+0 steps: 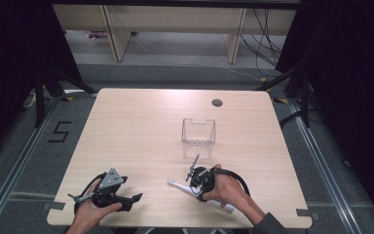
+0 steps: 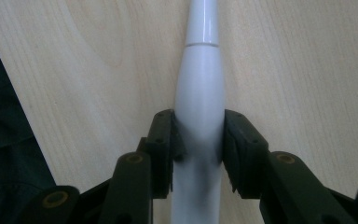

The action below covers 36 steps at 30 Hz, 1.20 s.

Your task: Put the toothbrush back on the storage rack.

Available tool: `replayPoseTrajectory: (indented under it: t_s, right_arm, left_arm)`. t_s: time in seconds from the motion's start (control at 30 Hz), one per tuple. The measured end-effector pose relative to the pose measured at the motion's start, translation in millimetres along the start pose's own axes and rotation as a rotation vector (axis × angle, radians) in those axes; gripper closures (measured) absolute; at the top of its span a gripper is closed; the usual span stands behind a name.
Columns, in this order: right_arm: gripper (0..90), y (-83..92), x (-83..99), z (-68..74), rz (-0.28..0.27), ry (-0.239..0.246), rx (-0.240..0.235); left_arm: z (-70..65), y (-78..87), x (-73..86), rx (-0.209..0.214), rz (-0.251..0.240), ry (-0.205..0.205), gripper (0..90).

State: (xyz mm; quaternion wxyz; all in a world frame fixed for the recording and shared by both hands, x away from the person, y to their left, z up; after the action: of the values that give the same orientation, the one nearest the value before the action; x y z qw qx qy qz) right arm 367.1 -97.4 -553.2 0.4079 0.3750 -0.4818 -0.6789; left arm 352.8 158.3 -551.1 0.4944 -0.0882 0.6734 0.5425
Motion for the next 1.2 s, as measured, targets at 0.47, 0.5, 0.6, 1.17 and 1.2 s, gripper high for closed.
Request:
replayPoseTrajectory:
  t_s: [0.47,0.5,0.6,1.17,1.2]
  right_arm:
    - [65.6,-3.3,-2.2,-0.7,0.054,0.02,0.014]
    - [65.7,-3.2,-2.6,-1.7,0.058,0.032,0.015]
    - [66.0,-3.0,-3.0,-1.5,0.064,0.025,0.021]
    - [66.5,1.2,0.1,0.3,0.037,0.057,0.032]
    - [66.5,2.0,0.5,-0.5,0.037,0.072,0.031]
  left_arm:
    - [-2.7,-0.5,-0.1,0.012,-0.003,-0.003,18.2]
    - [-3.0,-0.7,-0.2,0.015,-0.004,-0.005,18.3]
    - [-3.6,-0.6,-0.6,0.017,-0.009,-0.005,18.4]
    - [-0.9,-0.2,0.5,0.004,0.003,-0.022,18.4]
    - [-0.9,-0.2,0.5,0.004,0.004,-0.021,18.4]
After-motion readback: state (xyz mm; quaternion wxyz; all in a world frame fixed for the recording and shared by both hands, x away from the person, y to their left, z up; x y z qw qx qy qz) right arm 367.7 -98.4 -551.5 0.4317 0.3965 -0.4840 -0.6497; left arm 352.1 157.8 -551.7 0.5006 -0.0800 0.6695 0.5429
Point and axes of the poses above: each handheld gripper's, and its own axes: y roughly backward along the jaws, x roughly out of its underside, z roughly to its left, the point moved 8 cm from there along -y, roughly forward along the jaws, and after that the axes turned 13 degrees about -x, right-handed, at the moved point
